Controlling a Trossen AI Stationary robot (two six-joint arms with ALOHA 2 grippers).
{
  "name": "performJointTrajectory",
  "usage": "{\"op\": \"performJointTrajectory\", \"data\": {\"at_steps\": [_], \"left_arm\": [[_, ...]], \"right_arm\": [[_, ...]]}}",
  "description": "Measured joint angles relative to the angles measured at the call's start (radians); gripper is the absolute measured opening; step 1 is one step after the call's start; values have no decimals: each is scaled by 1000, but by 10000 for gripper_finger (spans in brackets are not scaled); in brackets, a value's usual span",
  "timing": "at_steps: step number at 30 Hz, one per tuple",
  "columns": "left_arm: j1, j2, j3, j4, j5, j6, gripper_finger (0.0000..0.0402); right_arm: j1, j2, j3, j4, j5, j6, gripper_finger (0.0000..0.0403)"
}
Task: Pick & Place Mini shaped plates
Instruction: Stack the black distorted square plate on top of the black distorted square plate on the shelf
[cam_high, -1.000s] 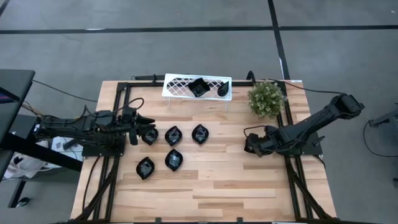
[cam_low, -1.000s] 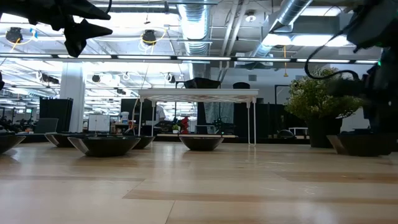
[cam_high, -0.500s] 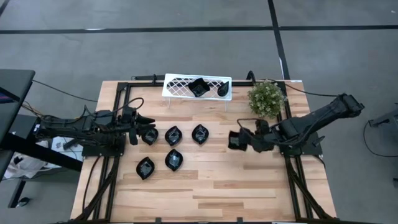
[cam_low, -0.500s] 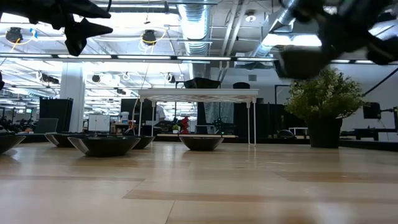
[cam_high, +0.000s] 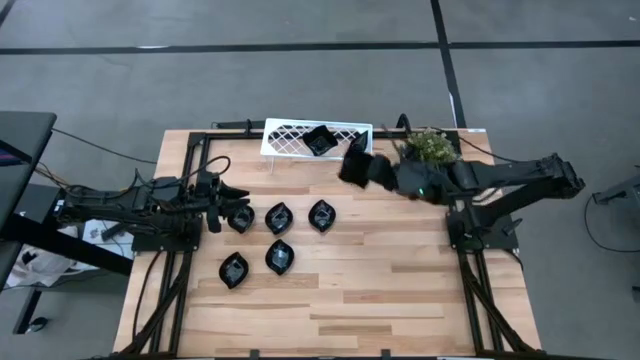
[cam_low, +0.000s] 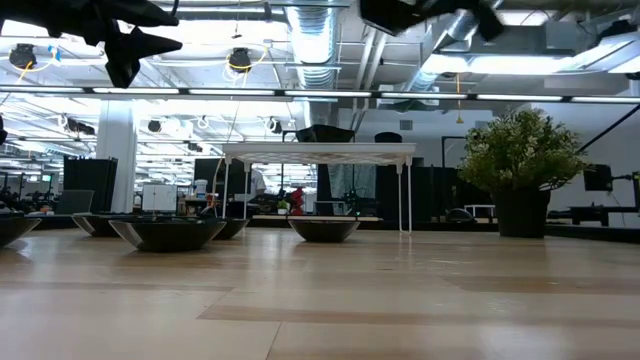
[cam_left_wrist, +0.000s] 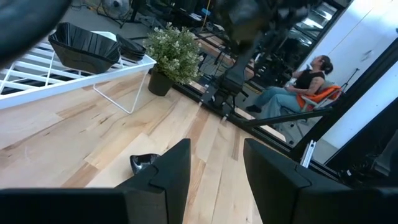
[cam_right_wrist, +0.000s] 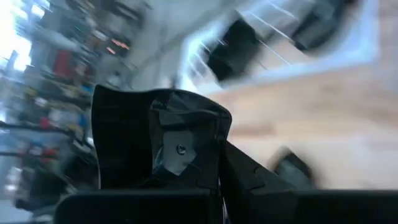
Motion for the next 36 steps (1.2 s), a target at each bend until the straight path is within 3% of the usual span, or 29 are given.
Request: {"op": "performJointTrajectory", "data": {"at_steps": [6,17,25,31,36], "left_arm": [[0,0,0,11,0,0,150],[0,0,0,41,0,0,150],[0,-1,0,55,0,0,150],[0,0,0,61,0,0,150],[0,-1,0,64,0,0,150]], "right_arm": [[-145,122,77,266,-25,-212,1],[-385,376,256,282,-275,-290,1],[-472,512,335,263,-406,-152,1],[-477,558,341,256,-409,-15,1],[-479,570,340,215,-387,-1,1]]}}
